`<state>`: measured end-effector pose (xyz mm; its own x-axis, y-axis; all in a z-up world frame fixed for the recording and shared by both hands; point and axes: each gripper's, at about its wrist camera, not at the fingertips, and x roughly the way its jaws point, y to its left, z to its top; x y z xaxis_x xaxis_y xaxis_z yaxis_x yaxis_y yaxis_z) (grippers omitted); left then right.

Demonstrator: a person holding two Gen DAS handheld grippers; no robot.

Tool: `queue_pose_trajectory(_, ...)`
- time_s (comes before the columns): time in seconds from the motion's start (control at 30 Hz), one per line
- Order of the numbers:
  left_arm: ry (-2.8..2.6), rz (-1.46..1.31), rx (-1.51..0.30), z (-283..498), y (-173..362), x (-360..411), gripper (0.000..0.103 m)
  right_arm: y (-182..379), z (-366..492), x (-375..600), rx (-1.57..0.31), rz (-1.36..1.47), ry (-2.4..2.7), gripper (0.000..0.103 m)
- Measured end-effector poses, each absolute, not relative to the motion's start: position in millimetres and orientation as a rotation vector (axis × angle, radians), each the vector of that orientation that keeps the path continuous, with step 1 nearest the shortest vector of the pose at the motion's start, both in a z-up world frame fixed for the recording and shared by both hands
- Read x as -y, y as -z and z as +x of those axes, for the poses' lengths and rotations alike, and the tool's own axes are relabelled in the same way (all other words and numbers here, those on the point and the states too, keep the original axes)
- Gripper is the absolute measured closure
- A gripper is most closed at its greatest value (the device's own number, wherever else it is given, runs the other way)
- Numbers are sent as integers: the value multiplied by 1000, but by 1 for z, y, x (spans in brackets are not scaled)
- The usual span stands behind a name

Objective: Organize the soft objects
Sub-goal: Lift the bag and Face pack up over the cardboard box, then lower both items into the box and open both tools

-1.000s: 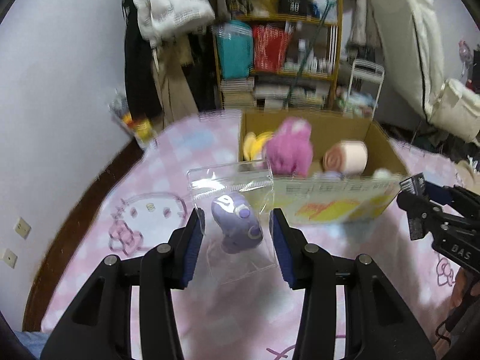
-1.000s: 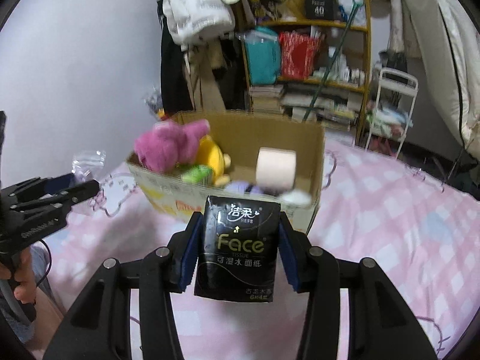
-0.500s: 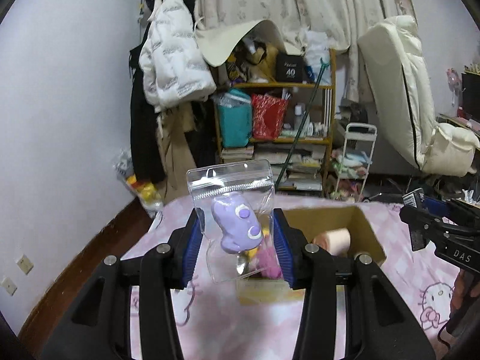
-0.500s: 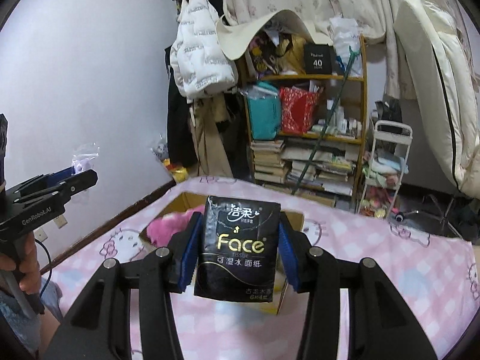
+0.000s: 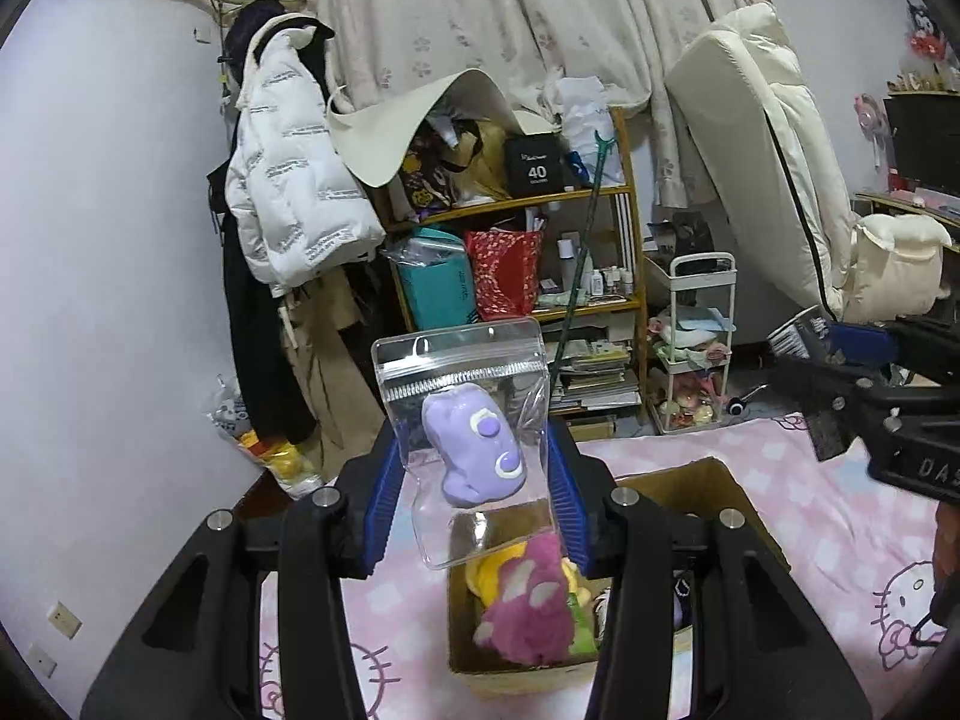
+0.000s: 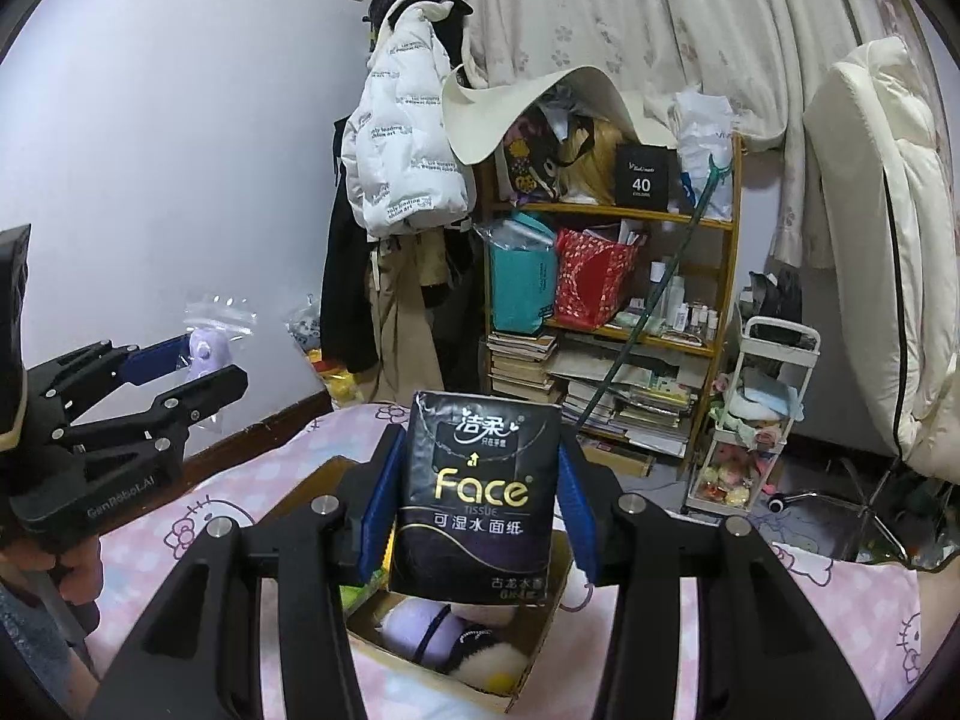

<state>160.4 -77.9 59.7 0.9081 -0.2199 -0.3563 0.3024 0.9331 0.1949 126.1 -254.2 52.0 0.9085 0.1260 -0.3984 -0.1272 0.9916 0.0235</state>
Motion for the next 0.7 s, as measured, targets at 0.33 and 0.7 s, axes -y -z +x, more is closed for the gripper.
queue_pose_trajectory(0.33, 360, 250, -433, 171, -8, 98, 58, -4, 144, 256, -490, 21, -139, 52)
queue_pose_trajectory(0.7, 419, 249, -545, 182, 25, 107, 57, 32, 159, 259, -574, 86, -191, 52)
